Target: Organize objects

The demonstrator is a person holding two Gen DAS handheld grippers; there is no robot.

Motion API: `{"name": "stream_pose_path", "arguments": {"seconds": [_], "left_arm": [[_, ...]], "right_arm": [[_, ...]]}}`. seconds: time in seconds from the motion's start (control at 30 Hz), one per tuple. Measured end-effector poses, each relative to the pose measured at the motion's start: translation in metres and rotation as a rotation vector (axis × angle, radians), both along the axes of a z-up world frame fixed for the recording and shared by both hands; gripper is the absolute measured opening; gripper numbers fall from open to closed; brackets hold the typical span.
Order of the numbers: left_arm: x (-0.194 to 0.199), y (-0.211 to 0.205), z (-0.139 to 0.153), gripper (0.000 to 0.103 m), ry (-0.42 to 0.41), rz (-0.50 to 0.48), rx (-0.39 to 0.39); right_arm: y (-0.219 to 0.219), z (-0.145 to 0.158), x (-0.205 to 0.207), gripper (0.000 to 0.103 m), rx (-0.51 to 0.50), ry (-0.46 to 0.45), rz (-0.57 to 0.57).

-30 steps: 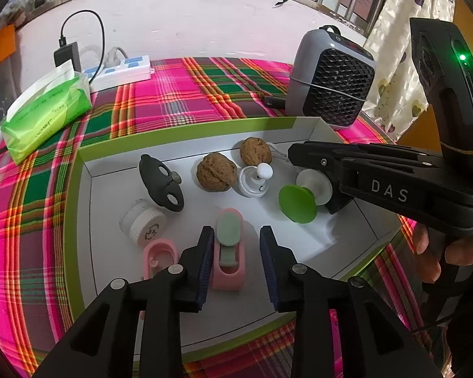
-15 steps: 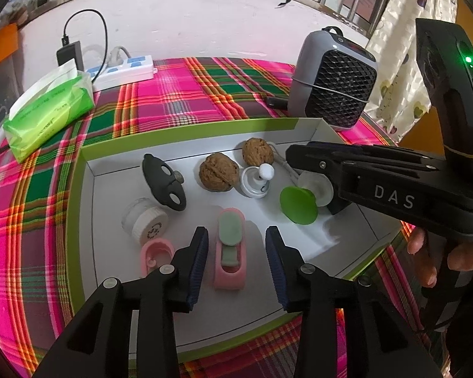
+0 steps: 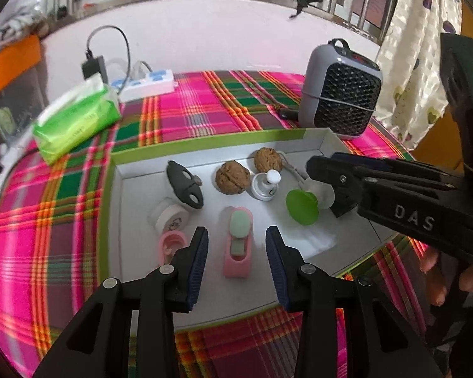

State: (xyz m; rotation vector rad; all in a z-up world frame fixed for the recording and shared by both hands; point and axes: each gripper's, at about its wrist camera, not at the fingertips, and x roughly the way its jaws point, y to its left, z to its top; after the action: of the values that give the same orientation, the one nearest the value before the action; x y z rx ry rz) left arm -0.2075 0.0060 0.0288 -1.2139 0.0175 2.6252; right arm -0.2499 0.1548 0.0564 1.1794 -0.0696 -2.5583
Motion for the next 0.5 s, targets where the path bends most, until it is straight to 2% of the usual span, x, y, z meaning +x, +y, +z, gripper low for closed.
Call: {"name": "stream_pose_path", "arguments": {"seconds": [0.1,0.33,0.5], "left_arm": [[0.007,0.000,0.004,0.036,0.006,0.007,0.015],[0.031,0.004,0.011,0.036,0.039,0.057,-0.036],[0.047,0.010,0.017,0.036,0.071,0.056,-0.066]], "right_arm": [[0.001,0.005,0.011,0.034,-0.003,0.017,-0.006],[0.001,0.012,0.038,0.035,-0.006,0.050,-0.019],[0.000,0.015,0.053,0.035,-0.009,0.065,-0.025]]}}
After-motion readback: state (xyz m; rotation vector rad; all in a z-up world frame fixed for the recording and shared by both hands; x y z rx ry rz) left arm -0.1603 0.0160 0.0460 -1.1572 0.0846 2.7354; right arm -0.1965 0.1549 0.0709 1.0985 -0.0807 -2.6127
